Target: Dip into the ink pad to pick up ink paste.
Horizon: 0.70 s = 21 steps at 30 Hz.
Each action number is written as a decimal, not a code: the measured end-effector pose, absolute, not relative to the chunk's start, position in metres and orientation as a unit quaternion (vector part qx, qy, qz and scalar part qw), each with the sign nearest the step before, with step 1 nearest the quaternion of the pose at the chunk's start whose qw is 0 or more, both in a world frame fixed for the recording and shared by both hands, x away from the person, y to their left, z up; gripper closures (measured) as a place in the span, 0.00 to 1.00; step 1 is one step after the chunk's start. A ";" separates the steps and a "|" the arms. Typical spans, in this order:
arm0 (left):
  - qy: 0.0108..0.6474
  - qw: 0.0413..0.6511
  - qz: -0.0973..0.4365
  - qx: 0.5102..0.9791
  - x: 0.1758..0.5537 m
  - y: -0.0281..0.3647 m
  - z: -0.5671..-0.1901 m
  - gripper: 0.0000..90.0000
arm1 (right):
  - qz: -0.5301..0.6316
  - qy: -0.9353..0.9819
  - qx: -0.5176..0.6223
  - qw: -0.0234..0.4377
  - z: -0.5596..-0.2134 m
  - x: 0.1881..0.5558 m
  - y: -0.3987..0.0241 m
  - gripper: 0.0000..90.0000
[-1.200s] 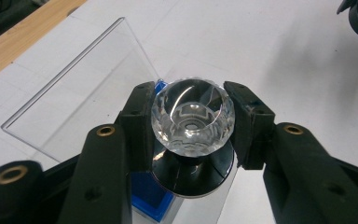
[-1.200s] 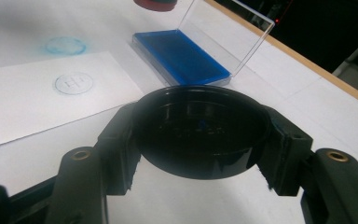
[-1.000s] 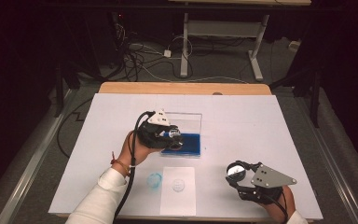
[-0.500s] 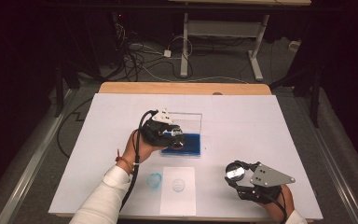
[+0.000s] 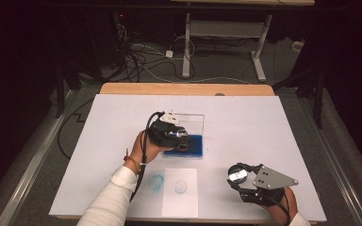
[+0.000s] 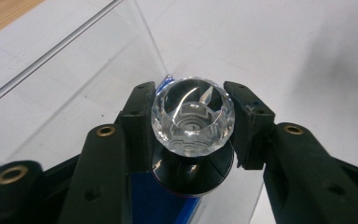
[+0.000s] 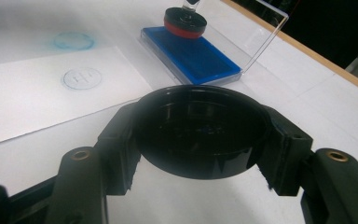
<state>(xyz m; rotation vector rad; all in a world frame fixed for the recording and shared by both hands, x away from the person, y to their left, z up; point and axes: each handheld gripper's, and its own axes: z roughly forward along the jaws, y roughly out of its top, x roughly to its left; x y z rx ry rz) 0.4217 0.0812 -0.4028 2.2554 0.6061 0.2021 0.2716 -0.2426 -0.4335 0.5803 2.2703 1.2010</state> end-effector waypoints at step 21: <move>0.247 0.385 0.075 0.886 0.429 0.077 -0.422 0.60 | 0.440 0.837 0.204 0.254 -0.432 0.268 -0.243 0.43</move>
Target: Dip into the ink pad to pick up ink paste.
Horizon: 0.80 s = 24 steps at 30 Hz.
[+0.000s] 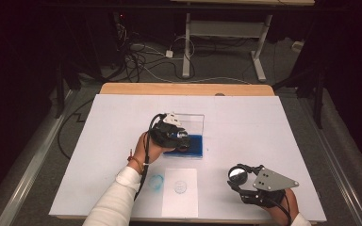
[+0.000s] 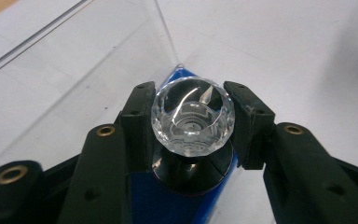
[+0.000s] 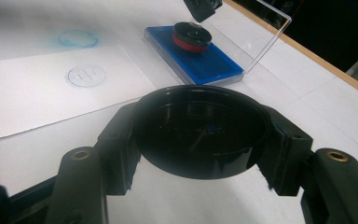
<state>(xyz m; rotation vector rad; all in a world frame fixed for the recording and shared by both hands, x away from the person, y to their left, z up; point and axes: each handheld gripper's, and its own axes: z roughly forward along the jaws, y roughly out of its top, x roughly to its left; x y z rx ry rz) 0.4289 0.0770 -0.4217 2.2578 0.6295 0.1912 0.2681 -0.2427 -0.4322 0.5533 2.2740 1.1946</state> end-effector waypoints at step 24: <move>0.253 0.401 0.077 0.877 0.432 0.078 -0.436 0.61 | 0.435 0.841 0.198 0.253 -0.432 0.267 -0.243 0.43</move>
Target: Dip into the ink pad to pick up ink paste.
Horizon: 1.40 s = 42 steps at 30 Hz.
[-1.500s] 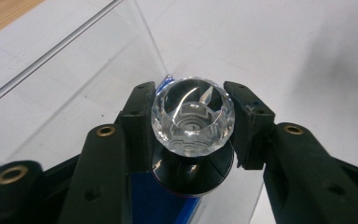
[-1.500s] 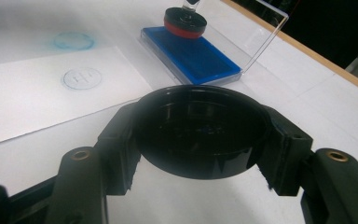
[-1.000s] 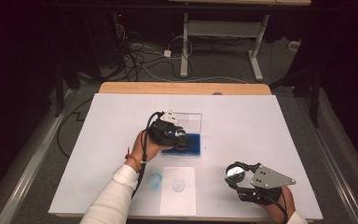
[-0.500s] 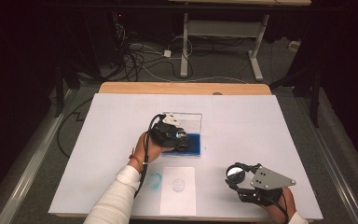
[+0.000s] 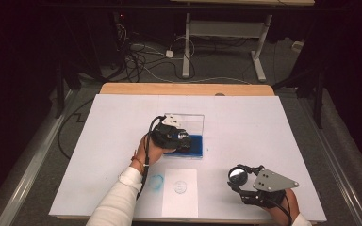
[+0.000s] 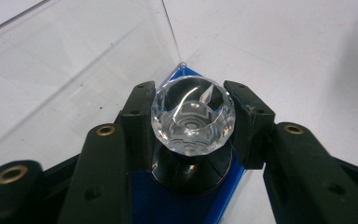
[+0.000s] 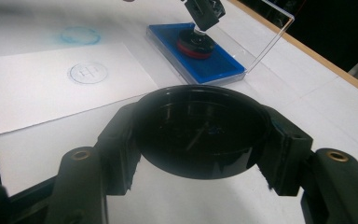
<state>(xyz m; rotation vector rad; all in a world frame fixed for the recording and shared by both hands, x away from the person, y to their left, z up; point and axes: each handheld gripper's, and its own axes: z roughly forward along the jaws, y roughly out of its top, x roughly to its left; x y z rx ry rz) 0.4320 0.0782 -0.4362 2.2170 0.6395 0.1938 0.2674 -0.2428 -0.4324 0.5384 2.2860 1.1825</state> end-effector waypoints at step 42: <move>0.256 0.375 0.094 0.886 0.429 0.071 -0.434 0.60 | 0.432 0.840 0.202 0.258 -0.432 0.267 -0.242 0.43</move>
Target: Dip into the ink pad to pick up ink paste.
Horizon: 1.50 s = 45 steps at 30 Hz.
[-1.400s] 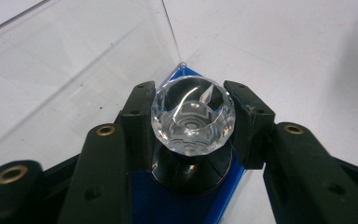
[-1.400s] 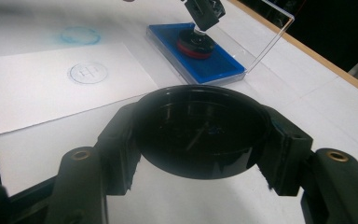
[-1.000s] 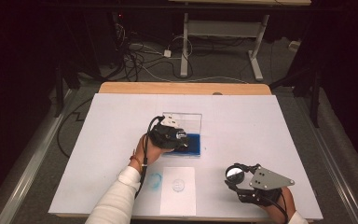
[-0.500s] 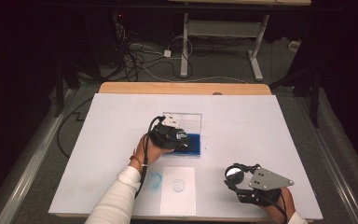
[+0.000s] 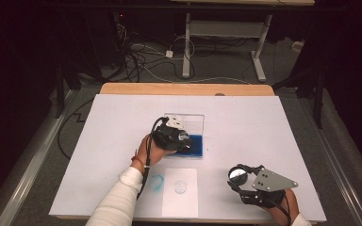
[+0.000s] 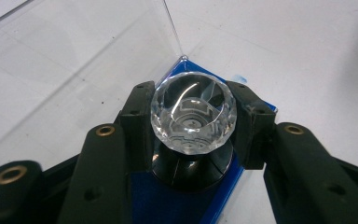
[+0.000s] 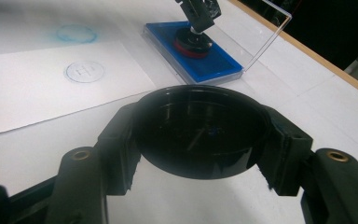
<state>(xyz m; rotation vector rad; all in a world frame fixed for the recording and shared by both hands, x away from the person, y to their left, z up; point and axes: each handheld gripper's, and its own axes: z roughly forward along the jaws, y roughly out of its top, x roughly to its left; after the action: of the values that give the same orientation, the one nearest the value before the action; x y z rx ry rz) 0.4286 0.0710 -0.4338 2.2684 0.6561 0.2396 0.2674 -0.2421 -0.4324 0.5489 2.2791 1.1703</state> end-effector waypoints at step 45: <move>0.243 0.366 0.115 0.891 0.427 0.089 -0.377 0.60 | 0.435 0.839 0.204 0.256 -0.430 0.267 -0.244 0.43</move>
<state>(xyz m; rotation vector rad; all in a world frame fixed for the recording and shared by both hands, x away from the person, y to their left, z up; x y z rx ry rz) 0.4266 0.0890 -0.3772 2.2905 0.6256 0.2964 0.2668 -0.2445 -0.4301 0.5537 2.2772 1.1802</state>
